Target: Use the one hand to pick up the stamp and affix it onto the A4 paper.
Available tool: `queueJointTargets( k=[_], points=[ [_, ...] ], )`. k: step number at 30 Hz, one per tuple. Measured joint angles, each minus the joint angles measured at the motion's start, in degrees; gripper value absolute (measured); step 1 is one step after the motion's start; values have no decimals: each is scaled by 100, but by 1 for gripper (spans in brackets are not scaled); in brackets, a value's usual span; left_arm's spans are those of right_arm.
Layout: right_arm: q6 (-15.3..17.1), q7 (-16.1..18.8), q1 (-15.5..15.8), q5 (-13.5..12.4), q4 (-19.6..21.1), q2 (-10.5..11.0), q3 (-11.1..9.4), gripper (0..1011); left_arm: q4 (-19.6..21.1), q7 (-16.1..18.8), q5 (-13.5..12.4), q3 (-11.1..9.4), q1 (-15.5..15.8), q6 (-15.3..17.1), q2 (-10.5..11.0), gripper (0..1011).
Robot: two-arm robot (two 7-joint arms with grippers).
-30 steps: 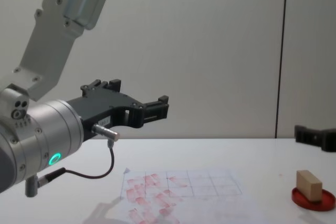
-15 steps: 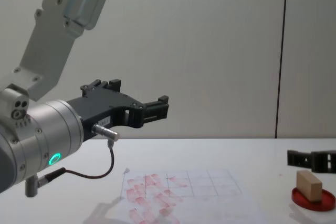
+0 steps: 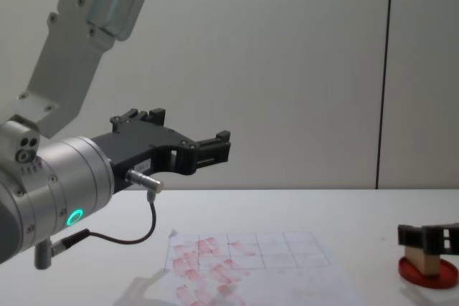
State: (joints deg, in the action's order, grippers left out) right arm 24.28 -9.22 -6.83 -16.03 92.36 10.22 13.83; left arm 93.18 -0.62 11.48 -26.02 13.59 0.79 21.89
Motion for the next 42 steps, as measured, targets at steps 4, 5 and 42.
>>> queueJointTargets(
  k=[4, 5, 42],
  points=[
    [32, -1, -32, 50, -69, -33, 3, 679, 0, 0, 0, 0, 0, 0, 0, 993],
    [35, 0, -37, 56, -80, -37, 3, 657, 0, 0, 0, 0, 0, 0, 0, 993],
    [220, -10, -116, 218, -445, -189, -50, 213, 0, 0, 0, 0, 0, 0, 0, 993]
  ],
)
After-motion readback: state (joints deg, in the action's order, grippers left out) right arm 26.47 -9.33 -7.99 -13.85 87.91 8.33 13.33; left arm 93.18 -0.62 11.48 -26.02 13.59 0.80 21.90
